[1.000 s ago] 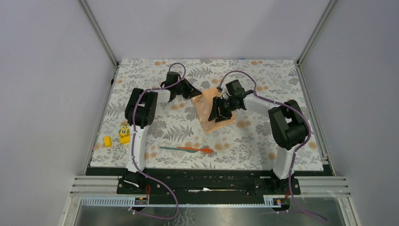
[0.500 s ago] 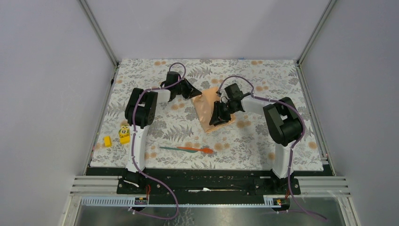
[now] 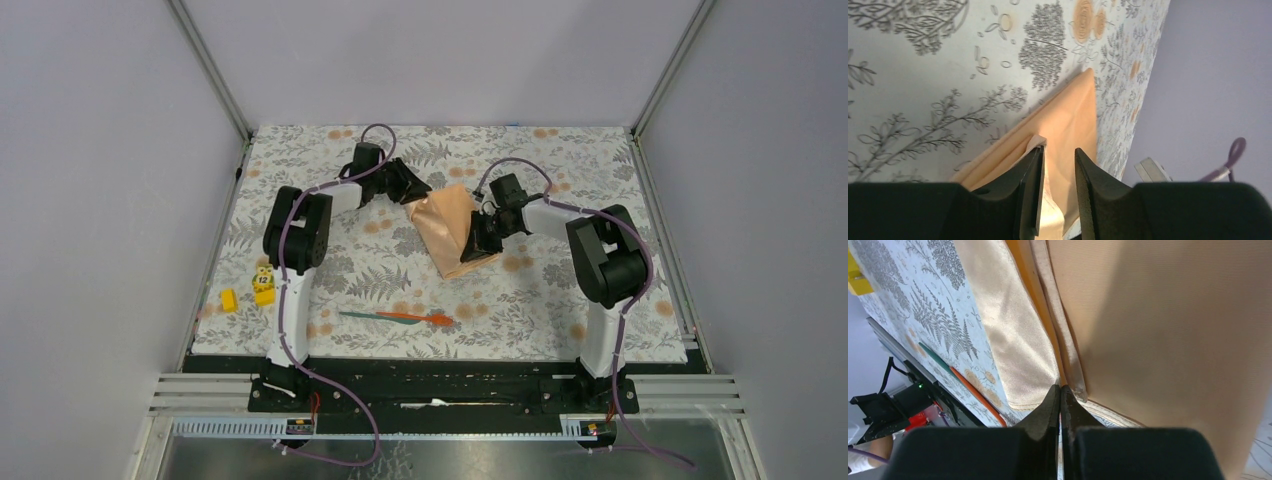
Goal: Fold the napkin into a case and place the utensils inside
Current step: Place the 2/3-rectangle-folded napkin at the center of the board, then move the right arm to the center of the board with the 2/3-rectangle-folded napkin, then pick up the 2/3-rectangle-folded napkin from the center of the board.
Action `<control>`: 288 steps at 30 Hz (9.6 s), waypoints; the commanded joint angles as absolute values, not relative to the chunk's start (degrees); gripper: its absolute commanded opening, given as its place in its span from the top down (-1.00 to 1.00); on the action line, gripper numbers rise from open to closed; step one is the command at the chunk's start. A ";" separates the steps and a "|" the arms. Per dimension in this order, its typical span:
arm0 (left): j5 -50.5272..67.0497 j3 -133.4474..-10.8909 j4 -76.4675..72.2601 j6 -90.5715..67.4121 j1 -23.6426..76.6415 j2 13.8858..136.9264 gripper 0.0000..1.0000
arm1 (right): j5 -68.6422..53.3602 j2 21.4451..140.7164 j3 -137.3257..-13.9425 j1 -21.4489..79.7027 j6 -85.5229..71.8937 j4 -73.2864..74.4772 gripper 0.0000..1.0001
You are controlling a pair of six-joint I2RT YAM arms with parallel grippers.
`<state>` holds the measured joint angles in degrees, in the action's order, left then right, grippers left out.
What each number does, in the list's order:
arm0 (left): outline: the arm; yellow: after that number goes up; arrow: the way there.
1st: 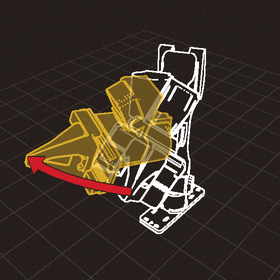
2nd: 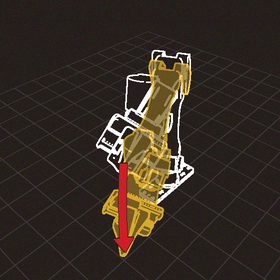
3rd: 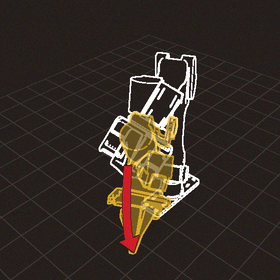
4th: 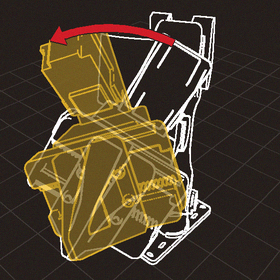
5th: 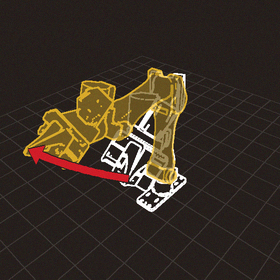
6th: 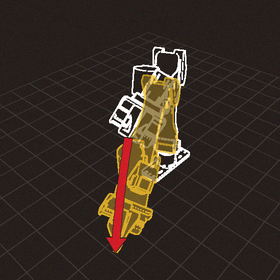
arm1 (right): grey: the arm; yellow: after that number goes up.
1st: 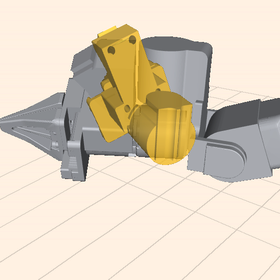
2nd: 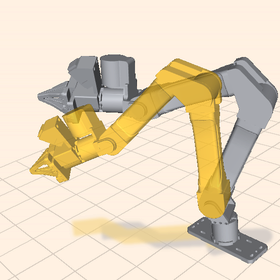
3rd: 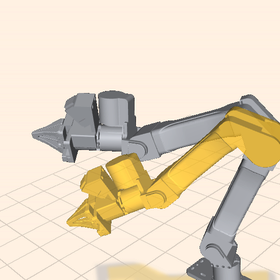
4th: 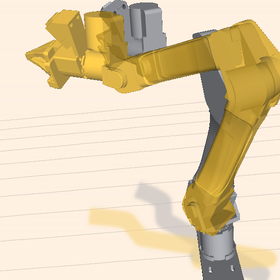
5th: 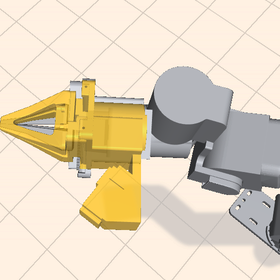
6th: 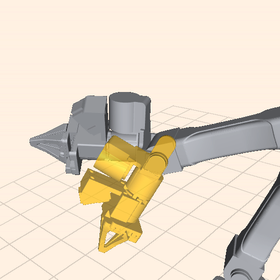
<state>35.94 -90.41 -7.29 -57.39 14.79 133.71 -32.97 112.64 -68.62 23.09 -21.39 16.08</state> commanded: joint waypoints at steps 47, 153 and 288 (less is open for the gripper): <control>32.45 -89.89 -10.04 -55.75 16.87 138.25 1.00 | -14.79 106.60 -73.86 24.55 -15.13 25.10 0.38; 28.65 -65.91 19.00 -35.05 28.04 85.45 -0.35 | -38.99 109.62 -57.40 7.73 -27.60 1.03 0.37; 6.29 -87.75 35.82 -32.60 48.61 110.69 1.00 | -34.08 119.52 -61.04 9.36 -50.60 -22.00 0.40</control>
<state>4.58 -88.44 38.61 -31.77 48.47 114.59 -35.92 118.63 -59.35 9.67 -53.25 -23.29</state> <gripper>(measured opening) 0.023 0.343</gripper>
